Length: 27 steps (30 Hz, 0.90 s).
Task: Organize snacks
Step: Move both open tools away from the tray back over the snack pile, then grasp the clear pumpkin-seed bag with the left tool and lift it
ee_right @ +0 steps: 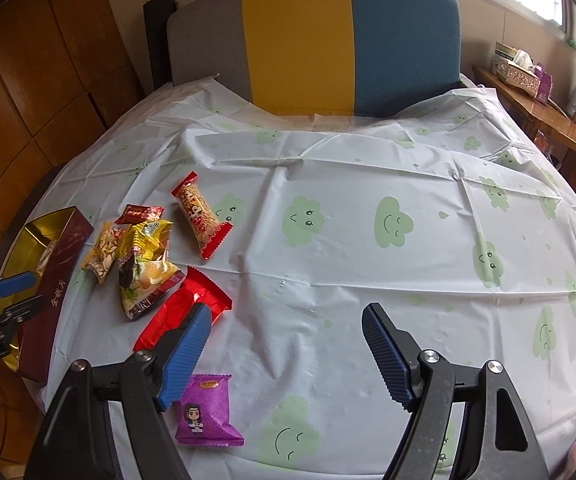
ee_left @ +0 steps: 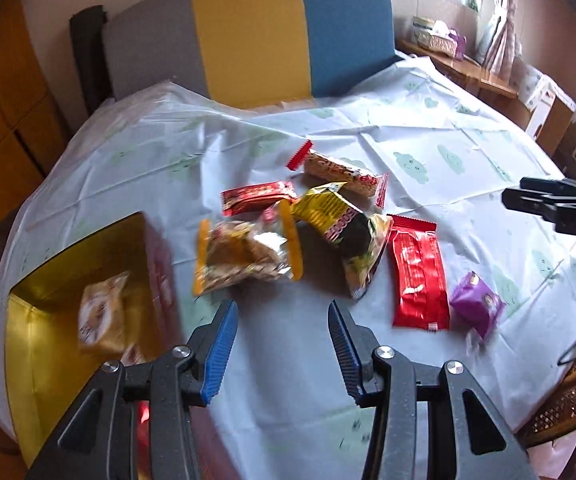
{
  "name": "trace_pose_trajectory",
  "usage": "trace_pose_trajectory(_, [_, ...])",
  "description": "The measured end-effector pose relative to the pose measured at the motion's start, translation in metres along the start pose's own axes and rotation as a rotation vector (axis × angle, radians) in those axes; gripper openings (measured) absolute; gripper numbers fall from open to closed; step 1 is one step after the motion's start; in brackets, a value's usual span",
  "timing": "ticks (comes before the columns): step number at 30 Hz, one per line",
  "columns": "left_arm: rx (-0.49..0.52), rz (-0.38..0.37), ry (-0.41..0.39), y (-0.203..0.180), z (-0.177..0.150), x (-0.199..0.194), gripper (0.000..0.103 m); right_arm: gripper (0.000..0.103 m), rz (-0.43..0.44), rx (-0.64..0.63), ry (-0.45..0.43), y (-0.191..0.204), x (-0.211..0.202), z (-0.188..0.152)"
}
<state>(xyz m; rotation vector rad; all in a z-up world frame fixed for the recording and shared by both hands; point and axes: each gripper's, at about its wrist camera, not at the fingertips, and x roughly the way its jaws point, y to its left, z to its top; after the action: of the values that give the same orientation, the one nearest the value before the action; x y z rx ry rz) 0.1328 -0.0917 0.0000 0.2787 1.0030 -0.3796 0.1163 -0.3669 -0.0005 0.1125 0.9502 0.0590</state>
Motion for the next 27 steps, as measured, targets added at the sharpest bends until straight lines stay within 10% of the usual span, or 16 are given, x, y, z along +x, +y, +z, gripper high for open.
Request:
trace_pose_trajectory(11, [0.019,0.114,0.076,-0.008,0.02,0.071,0.047,0.08,0.026,-0.012,-0.014,0.004,-0.004,0.004])
trace_pose_trajectory(14, [-0.003,0.127,0.065,-0.004,0.02,0.078,0.026,0.08,0.021,-0.036,-0.016,0.008,-0.003,0.004])
trace_pose_trajectory(17, [-0.025,0.087,0.025,-0.002,0.018,0.076,0.01,0.08,0.011,-0.067,-0.027,0.012,-0.003,0.003])
trace_pose_trajectory(27, [0.044,-0.04,-0.07,-0.025,-0.017,0.036,0.008,0.08,-0.014,-0.08,-0.011,0.012,0.001,0.0])
